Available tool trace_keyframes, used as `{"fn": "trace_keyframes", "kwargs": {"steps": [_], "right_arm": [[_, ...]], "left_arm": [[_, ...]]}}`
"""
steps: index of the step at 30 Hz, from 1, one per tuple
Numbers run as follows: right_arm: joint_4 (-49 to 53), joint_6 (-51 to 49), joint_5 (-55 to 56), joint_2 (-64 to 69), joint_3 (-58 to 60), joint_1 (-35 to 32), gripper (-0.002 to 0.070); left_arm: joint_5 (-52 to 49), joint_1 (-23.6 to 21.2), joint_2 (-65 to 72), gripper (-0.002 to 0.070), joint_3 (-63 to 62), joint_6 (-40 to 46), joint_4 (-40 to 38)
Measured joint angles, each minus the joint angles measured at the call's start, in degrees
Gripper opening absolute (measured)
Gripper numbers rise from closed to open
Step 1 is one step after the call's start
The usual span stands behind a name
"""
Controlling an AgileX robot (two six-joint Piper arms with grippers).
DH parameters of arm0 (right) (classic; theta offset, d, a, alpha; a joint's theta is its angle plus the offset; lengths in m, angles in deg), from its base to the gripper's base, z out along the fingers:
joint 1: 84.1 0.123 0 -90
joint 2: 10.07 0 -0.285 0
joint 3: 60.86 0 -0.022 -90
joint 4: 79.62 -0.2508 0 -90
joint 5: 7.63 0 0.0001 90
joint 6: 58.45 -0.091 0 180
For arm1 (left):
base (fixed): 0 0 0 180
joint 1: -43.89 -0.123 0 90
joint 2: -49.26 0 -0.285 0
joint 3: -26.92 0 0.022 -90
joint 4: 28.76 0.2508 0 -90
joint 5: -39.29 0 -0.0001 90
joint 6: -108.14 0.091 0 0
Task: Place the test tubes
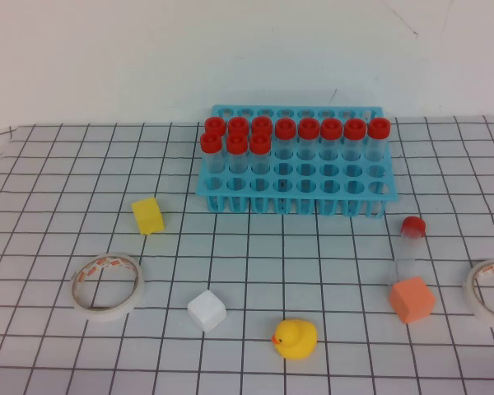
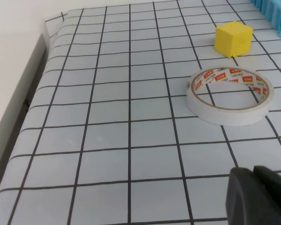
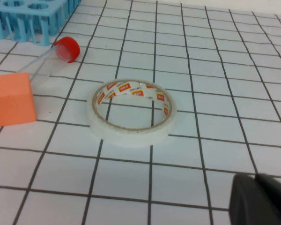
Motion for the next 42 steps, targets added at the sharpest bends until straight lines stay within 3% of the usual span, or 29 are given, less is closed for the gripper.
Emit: {"fn": "trace_keyframes", "kwargs": {"steps": [42], "right_arm": [[0.58,0.0,0.0,0.0,0.0,0.0,-0.0001]], "left_arm": [[0.0,0.0,0.0,-0.0001,0.0,-0.04,1.59]]}}
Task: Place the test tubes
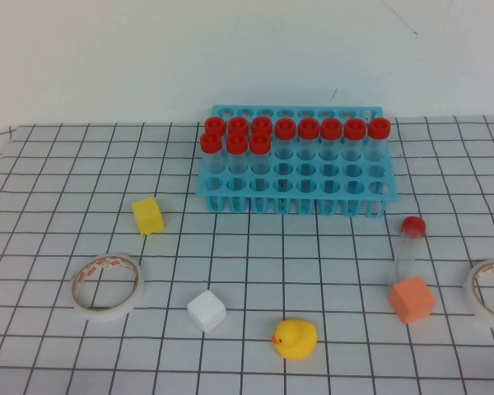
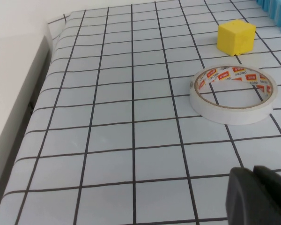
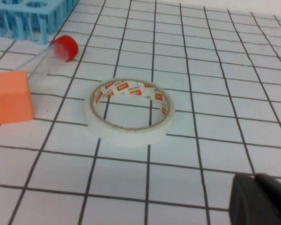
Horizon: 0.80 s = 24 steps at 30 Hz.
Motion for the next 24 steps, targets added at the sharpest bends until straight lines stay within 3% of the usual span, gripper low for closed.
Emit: {"fn": "trace_keyframes", "kwargs": {"steps": [11,17,24], "right_arm": [[0.53,0.0,0.89,0.0,0.0,0.0,-0.0001],[0.88,0.0,17.94,0.0,0.55,0.0,-0.0001],[0.88,0.0,42.79,0.0,0.55,0.0,-0.0001]], "left_arm": [[1.98,0.0,0.0,-0.0001,0.0,0.18,0.53],[17.91,0.0,0.0,-0.0001,0.11,0.18,0.56],[43.74,0.0,0.0,-0.0001,0.11,0.18,0.66]]}}
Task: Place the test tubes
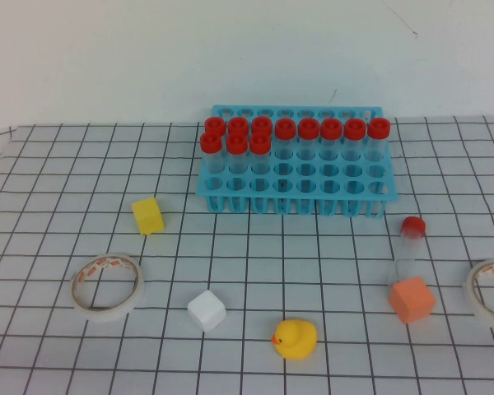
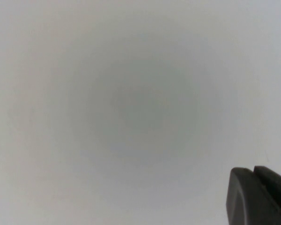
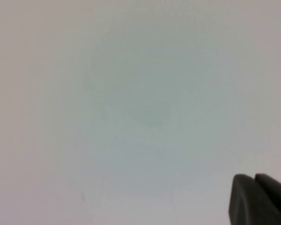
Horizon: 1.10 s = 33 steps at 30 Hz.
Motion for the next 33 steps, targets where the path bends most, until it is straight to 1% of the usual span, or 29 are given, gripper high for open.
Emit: {"fn": "trace_keyframes", "kwargs": {"steps": [4,7,12,15,16,17,21,24,28,33], "right_arm": [[0.0,-0.12,8.03,0.0,0.0,0.0,-0.0001],[-0.35,-0.12,10.27,0.0,0.0,0.0,-0.0001],[-0.35,-0.12,11.1,0.0,0.0,0.0,-0.0001],[-2.19,-0.12,12.38,0.0,0.0,0.0,-0.0001],[-3.09,-0.23,12.89,0.0,0.0,0.0,-0.0001],[-4.56,-0.23,12.07,-0.03,-0.3,0.0,-0.0001],[-5.96,-0.36,-1.07,-0.03,-6.6,0.0,-0.0001],[-5.96,-0.13,-13.31,-0.03,-13.13,0.0,-0.0001],[-6.26,-0.14,-28.5,4.35,-21.57,0.0,-0.0001],[-10.43,-0.14,-45.6,15.99,-27.21,0.0,-0.0001]], "left_arm": [[7.98,0.0,0.0,-0.0001,0.0,0.0,0.0],[10.36,0.0,0.0,-0.0001,0.0,0.0,0.0],[10.12,0.0,0.0,-0.0001,0.0,-0.59,0.0],[9.51,0.0,0.0,-0.0001,0.0,-0.73,0.0],[7.93,0.0,-0.02,-0.0001,-0.38,-0.73,0.0],[1.89,0.0,-0.02,-0.0001,-2.89,-0.75,0.0],[-17.04,0.0,0.12,-0.0001,-13.65,-0.75,-0.13],[-27.8,0.0,3.42,-0.0001,-20.59,-0.75,-0.13],[-36.03,0.0,10.73,-0.0001,-25.65,-0.75,-0.13],[-38.59,0.0,17.87,-0.0001,-26.34,-0.87,-1.05]]}}
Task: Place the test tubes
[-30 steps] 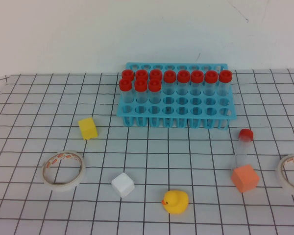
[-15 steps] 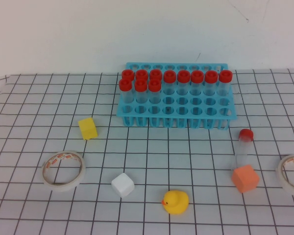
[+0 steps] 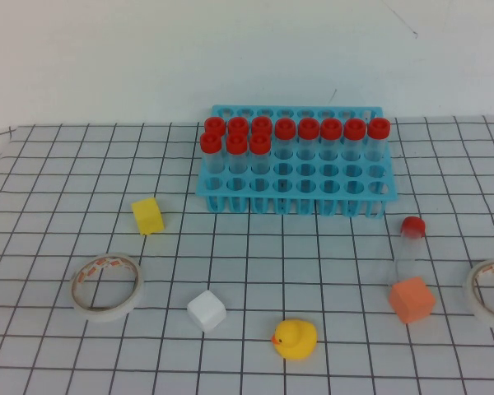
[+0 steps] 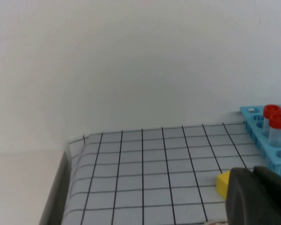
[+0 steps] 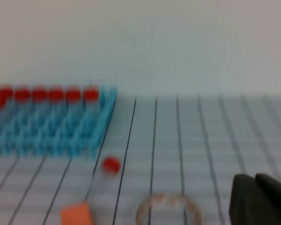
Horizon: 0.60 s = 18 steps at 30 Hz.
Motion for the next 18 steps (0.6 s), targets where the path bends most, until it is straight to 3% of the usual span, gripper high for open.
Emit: {"fn": "trace_keyframes", "kwargs": {"steps": [5,13,15,18], "right_arm": [[-6.0,5.93,-8.38,13.81,-2.37,0.0,-0.0001],[-24.51,28.8,-12.63,38.34,-7.62,0.0,-0.0001],[-29.18,35.13,-12.63,43.88,-9.3,0.0,-0.0001],[-36.56,44.49,-13.24,54.54,-13.83,0.48,-0.0001]], "left_arm": [[-1.9,0.0,3.11,-0.0001,0.0,-1.18,-3.12],[-13.2,2.26,6.64,-0.0001,0.0,0.26,-5.55],[-16.5,2.83,8.55,-0.0001,0.0,3.53,-8.34],[-20.98,4.02,12.15,-0.0001,0.0,17.71,-19.39]]}}
